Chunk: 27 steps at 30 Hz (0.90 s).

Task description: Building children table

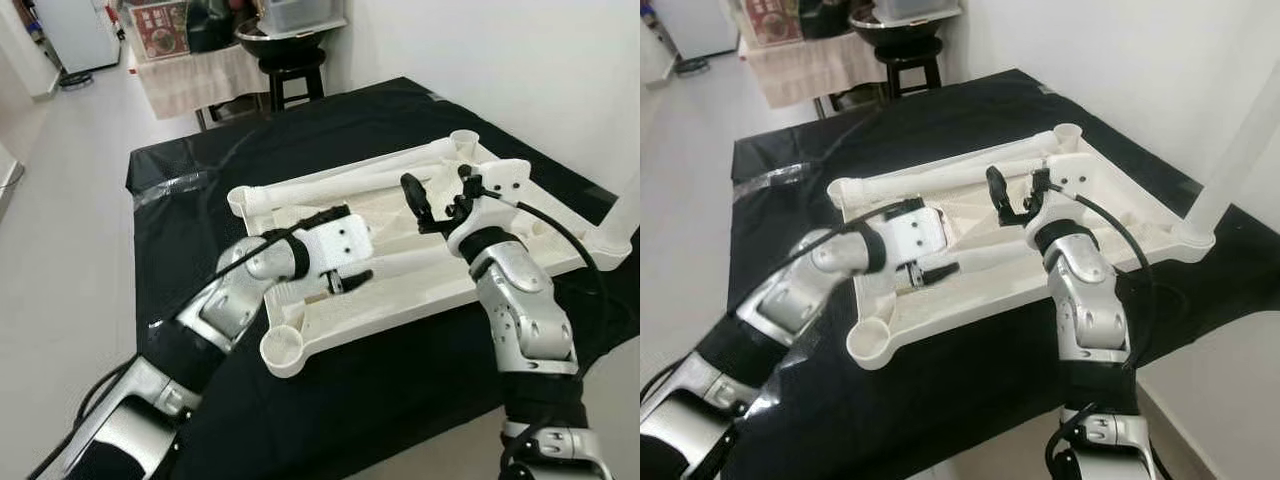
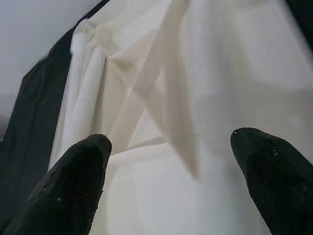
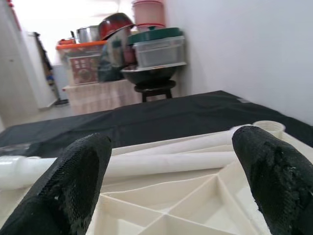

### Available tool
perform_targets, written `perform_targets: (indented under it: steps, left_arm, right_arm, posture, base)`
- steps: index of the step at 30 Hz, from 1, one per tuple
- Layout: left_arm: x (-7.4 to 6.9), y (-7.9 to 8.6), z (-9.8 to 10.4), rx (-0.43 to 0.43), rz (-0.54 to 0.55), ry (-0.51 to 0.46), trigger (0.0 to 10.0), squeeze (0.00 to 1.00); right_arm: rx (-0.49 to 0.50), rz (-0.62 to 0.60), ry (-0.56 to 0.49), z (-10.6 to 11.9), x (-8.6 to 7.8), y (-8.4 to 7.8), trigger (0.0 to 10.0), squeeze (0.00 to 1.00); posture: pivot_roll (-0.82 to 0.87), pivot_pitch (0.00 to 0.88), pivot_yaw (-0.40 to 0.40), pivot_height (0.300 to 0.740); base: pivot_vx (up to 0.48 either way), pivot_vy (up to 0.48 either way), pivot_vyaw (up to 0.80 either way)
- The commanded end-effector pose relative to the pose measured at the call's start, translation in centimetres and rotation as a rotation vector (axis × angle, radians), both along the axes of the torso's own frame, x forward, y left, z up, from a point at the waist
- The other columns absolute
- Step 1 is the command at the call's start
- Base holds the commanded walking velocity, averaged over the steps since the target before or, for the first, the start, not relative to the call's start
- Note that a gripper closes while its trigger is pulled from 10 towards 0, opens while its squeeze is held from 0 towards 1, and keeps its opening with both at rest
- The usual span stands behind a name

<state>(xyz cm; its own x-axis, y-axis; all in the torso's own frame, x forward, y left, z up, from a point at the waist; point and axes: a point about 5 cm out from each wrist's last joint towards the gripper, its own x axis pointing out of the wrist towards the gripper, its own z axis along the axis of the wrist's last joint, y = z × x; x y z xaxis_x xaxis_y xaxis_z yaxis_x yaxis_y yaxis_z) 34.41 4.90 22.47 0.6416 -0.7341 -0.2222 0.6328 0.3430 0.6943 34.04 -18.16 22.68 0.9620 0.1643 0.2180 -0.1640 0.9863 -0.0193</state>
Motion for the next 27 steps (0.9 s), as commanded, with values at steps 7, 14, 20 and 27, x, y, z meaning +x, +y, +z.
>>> perform_targets:
  steps: [7, 14, 20, 27]
  left_arm:
    - [1.6, 1.0, 0.9, 0.079, 0.056, 0.045, 10.0, 0.00]
    - [2.5, 0.5, -1.2, 0.197, 0.106, 0.315, 10.0, 0.00]
    - [3.2, -0.4, -0.8, 0.181, 0.129, 0.351, 10.0, 0.00]
    - [3.7, -1.5, -0.4, 0.241, 0.090, 0.420, 10.0, 0.00]
  right_arm:
    - [0.021, 0.009, 0.001, -0.3, 0.2, 0.2, 10.0, 0.00]
    - [0.011, 0.006, 0.006, -0.4, 0.3, 0.3, 10.0, 0.00]
    - [0.008, 0.002, 0.008, -0.4, 0.3, 0.2, 10.0, 0.00]
    - [0.008, -0.004, 0.010, -0.4, 0.3, 0.2, 10.0, 0.00]
  posture:
    - [-0.05, 0.034, 0.061, 0.740]
    - [-0.05, 0.032, 0.066, 0.740]
    - [-0.05, 0.034, 0.068, 0.740]
    - [-0.05, 0.043, 0.073, 0.740]
  base:
    - [0.000, 0.000, -0.45]
    - [0.000, 0.000, 0.00]
    - [0.000, 0.000, 0.00]
    - [0.000, 0.000, 0.00]
